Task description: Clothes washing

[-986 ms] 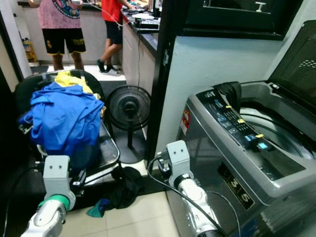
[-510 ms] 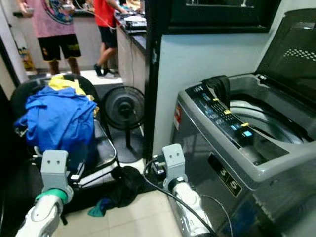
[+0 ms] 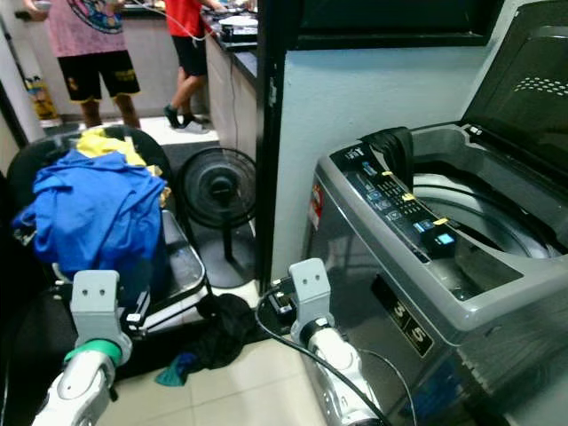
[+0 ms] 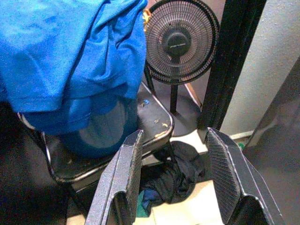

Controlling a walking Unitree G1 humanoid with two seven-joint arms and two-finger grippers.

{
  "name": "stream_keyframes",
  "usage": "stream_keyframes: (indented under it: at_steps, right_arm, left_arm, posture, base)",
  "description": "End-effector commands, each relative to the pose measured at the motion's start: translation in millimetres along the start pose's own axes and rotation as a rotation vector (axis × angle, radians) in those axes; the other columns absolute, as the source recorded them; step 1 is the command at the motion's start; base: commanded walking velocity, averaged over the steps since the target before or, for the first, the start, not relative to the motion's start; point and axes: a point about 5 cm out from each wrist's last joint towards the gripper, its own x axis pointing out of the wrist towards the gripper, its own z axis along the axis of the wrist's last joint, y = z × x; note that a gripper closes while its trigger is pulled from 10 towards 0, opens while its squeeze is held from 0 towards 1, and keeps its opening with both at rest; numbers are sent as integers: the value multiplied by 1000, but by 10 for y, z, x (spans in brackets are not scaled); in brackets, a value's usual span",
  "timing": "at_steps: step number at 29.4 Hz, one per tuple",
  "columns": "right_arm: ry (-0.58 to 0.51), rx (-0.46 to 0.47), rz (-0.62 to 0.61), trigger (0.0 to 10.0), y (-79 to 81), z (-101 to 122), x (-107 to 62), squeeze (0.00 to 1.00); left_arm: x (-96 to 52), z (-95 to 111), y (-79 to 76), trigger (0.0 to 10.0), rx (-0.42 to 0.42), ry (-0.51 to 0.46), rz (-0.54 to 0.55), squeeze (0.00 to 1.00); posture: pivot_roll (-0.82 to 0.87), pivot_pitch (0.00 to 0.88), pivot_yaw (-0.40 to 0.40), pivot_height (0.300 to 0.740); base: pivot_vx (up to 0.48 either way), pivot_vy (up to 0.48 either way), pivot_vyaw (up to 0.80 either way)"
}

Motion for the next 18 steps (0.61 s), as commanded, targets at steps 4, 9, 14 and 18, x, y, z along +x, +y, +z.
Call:
stream_keyframes:
  at_steps: [4,9,14,18]
  right_arm:
    - [-1,22,8,10000,-1,-20,-12,0]
    - [-13,15,31,10000,18,-6,-14,0]
    - [-20,3,46,10000,33,3,-18,0]
    - [-29,-11,59,10000,45,12,-22,0]
  left_arm:
    - [-8,42,-12,10000,-27,-25,-12,0]
    - [11,89,-24,10000,-31,-41,-15,0]
    - [21,106,-30,10000,-29,-46,-17,0]
    - [32,123,-35,10000,-28,-50,-17,0]
  posture:
    - [16,33,13,740]
    - [14,31,14,740]
    - [13,33,15,740]
    - [13,33,15,740]
  base:
    - [129,0,0]
    - [280,0,0]
    - [285,0,640]
    - [287,0,800]
